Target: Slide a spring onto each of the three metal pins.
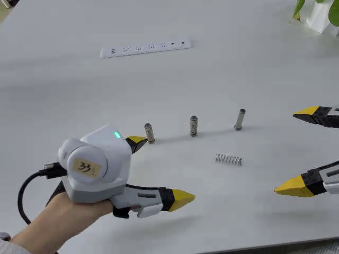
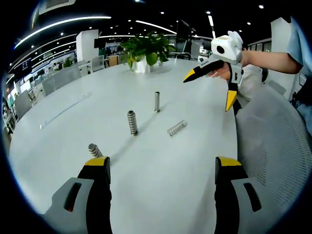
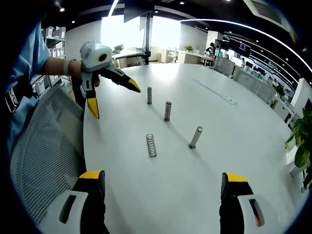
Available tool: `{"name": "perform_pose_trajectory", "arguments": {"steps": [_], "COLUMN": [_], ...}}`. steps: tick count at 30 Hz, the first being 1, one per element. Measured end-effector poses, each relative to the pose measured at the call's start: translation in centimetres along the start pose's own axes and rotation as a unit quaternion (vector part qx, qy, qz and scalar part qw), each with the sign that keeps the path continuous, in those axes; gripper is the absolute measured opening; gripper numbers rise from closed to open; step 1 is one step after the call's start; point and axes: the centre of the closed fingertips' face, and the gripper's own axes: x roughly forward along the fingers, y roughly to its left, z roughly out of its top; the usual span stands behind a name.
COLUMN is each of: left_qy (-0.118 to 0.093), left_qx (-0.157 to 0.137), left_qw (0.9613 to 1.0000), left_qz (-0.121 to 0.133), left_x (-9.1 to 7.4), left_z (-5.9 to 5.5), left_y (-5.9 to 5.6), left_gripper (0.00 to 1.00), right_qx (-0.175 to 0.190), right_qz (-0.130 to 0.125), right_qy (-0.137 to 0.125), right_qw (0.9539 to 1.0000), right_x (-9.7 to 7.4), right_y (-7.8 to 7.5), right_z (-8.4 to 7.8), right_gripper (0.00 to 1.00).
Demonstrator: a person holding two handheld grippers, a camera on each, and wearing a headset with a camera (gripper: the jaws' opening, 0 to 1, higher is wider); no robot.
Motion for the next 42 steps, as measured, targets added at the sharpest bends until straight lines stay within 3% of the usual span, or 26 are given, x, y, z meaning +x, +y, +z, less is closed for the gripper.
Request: {"name": "perform_pose_trajectory", "arguments": {"steps": [7,17,25,27,37,42], "left_qy": [0.012,0.027,0.035,0.039,0.054,0.066], "left_qx": [0.043,0.089,0.114,0.124,0.131,0.148], "left_qw": [0.9982,0.9915,0.9865,0.9859,0.9835,0.9801], "left_qz": [-0.040,-0.092,-0.112,-0.106,-0.113,-0.116], "left_x": [2.1,4.9,6.4,6.8,8.4,8.8], "left_z": [0.7,1.6,1.9,1.8,2.1,2.1], "left_y": [-1.0,-2.3,-2.7,-2.5,-2.1,-1.8], "left_gripper": [0.84,0.78,0.66,0.59,0.42,0.36], "right_qx": [0.017,0.042,0.050,0.051,0.064,0.072], "right_qz": [-0.008,-0.012,-0.014,-0.017,-0.020,-0.021], "right_qy": [-0.001,0.001,-0.002,-0.004,-0.008,-0.010], "right_qw": [0.9998,0.9991,0.9987,0.9986,0.9977,0.9972], "right_x": [-0.7,-1.0,-1.2,-1.4,-1.7,-1.7], "right_y": [0.1,0.7,0.8,0.7,0.9,1.0], "right_z": [-1.0,-2.5,-2.8,-2.8,-3.2,-3.4], "right_gripper": [0.99,0.97,0.95,0.95,0.94,0.93]}}
